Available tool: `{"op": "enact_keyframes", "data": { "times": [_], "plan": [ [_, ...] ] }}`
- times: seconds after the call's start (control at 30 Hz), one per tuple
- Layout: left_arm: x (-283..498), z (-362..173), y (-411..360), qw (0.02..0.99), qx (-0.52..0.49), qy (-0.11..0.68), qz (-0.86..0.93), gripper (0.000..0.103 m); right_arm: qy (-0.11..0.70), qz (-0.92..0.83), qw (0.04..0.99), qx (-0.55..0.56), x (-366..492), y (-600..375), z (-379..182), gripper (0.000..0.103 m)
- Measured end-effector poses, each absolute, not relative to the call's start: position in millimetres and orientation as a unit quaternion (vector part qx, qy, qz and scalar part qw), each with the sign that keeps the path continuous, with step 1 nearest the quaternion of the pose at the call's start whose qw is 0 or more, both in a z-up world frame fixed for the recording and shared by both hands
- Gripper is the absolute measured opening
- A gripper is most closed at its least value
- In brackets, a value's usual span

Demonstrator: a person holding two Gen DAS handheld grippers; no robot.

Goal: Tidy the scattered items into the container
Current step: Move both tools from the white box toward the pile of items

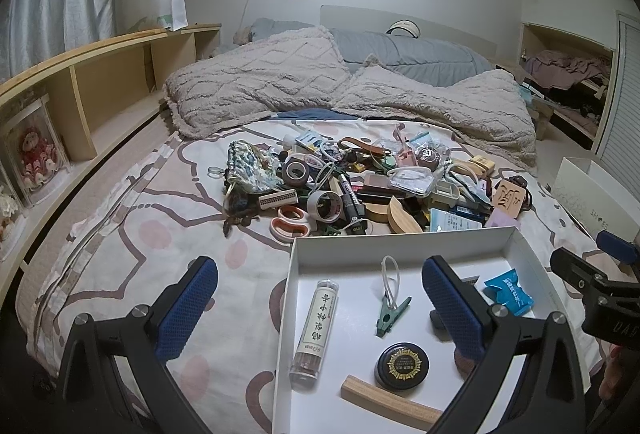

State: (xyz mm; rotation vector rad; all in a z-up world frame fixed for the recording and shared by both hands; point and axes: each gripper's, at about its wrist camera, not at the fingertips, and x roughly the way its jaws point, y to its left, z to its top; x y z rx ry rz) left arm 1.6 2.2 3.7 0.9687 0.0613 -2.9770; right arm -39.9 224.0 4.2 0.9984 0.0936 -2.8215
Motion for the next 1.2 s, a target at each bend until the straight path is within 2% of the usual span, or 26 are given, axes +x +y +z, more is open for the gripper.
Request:
{"op": "enact_keyframes", "data": {
  "times": [0.37, 1.2],
  "plan": [
    [-3.7, -9.5, -18.0, 0.021, 0.322, 0.027, -0.946, 0.103, 0.013, -0.931, 0.073, 0.358, -50.8, 233.5, -4.0, 0.103],
    [-15.7, -59.1, -100.1, 0.115, 0.380, 0.058, -0.916, 0.103, -0.031, -0.900, 0.001, 0.435, -99.6, 305.3, -41.3, 0.103]
  ]
}}
